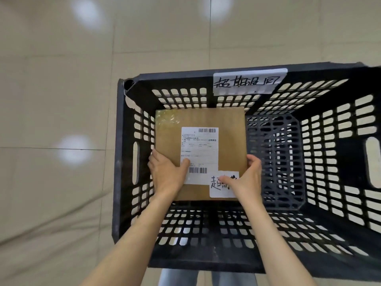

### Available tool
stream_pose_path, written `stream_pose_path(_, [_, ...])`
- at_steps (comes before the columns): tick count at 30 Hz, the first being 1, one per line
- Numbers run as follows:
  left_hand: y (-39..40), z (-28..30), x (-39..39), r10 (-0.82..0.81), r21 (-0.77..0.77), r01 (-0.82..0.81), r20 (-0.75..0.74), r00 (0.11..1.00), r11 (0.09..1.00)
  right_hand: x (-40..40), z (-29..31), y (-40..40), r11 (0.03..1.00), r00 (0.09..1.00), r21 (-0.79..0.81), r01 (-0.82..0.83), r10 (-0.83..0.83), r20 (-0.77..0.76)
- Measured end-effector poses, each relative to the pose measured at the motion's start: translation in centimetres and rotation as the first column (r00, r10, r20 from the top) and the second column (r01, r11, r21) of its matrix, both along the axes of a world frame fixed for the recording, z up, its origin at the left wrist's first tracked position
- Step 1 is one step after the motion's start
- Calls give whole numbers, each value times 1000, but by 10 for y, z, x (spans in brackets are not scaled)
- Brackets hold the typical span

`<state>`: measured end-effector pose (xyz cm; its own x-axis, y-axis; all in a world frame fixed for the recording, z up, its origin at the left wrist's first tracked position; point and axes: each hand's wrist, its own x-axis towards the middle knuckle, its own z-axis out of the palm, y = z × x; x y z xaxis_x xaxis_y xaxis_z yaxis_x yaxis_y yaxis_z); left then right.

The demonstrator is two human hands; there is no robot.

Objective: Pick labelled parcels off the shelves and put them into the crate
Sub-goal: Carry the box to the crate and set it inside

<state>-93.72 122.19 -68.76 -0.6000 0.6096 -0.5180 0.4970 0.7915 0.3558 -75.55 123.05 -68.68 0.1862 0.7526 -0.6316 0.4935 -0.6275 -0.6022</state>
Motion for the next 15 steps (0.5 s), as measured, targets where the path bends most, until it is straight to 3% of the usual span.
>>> stream_pose_path(9, [-3,-25,0,-99,-59,99,-2,995,993,-7,-21,2,997,996,-50,-59,62,68])
stream_pose_path(15, [-8,-33,6,-218,-115,201,-168,961,973,-13,-26,0,991,981,-53,-122,128,145])
